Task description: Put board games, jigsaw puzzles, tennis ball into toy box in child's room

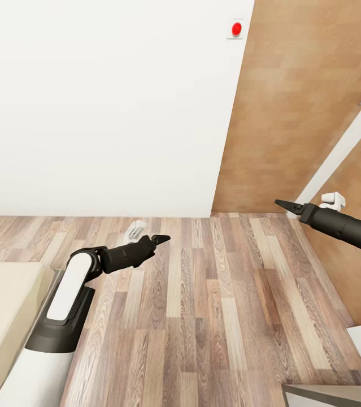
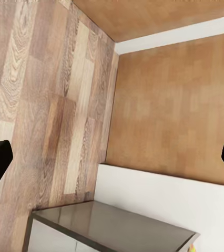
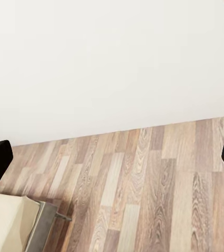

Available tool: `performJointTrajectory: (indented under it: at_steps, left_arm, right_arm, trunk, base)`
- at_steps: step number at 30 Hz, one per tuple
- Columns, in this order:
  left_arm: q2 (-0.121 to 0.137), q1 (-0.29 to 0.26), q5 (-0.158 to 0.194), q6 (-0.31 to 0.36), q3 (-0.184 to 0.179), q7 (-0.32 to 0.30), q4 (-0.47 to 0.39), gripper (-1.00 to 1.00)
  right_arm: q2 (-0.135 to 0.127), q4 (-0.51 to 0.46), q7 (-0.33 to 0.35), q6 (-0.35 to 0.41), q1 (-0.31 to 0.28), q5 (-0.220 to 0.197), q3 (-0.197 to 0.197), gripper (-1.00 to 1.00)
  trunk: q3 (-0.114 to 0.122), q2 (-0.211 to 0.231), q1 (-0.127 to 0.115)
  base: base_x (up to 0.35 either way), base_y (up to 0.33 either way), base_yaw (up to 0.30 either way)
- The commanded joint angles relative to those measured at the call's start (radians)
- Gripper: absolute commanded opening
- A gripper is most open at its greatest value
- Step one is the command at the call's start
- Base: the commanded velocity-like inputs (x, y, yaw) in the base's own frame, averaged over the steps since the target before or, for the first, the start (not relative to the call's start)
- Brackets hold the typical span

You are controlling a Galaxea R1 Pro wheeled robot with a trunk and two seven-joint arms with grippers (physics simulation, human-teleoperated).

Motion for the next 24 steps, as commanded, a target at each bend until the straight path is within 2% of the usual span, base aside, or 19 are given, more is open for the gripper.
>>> performJointTrajectory:
  at_steps: [1,6,13,24]
  left_arm:
    - [0.0,-0.001,0.01,0.002,0.0,0.01,-0.001,1.0]
    - [0.0,-0.001,0.01,0.002,0.014,0.011,-0.001,1.0]
    - [0.001,0.0,0.01,0.002,0.055,0.011,-0.001,1.0]
    - [0.001,0.0,0.009,0.002,0.075,0.011,0.0,1.0]
  right_arm:
    - [0.0,0.0,0.01,0.004,-0.001,0.009,-0.001,1.0]
    - [0.002,0.0,0.01,0.004,-0.001,0.009,0.0,1.0]
    - [0.003,0.0,0.01,0.004,-0.001,0.009,0.001,1.0]
    - [0.006,0.0,0.01,0.004,-0.001,0.009,0.003,1.0]
  trunk:
    - [0.0,-0.002,0.001]
    - [0.008,-0.002,0.001]
    - [0.019,-0.002,0.001]
    - [0.037,-0.002,0.001]
  base:
    - [0.0,0.0,0.0]
    - [0.0,0.0,0.0]
    - [0.0,0.0,0.0]
    - [0.0,0.0,0.0]
